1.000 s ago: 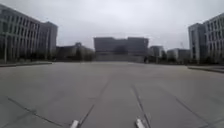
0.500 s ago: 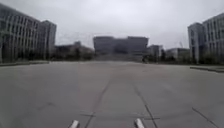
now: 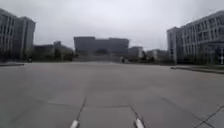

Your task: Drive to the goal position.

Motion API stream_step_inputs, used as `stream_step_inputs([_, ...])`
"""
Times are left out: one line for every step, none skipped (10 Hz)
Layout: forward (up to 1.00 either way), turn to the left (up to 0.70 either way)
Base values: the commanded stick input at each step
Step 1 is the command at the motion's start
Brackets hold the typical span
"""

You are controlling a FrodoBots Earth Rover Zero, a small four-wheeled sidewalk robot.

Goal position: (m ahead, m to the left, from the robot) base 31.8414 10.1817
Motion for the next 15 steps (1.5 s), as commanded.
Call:
stream_step_inputs([1.0,0.0])
stream_step_inputs([1.0,0.0])
stream_step_inputs([1.0,0.0])
stream_step_inputs([1.0,0.0])
stream_step_inputs([1.0,0.0])
stream_step_inputs([1.0,0.0])
stream_step_inputs([1.0,0.0])
stream_step_inputs([1.0,0.32])
stream_step_inputs([1.0,0.26])
stream_step_inputs([1.0,0.03])
stream_step_inputs([1.0,0.0])
stream_step_inputs([1.0,0.0])
stream_step_inputs([1.0,0.0])
stream_step_inputs([1.0,0.0])
stream_step_inputs([1.0,0.0])
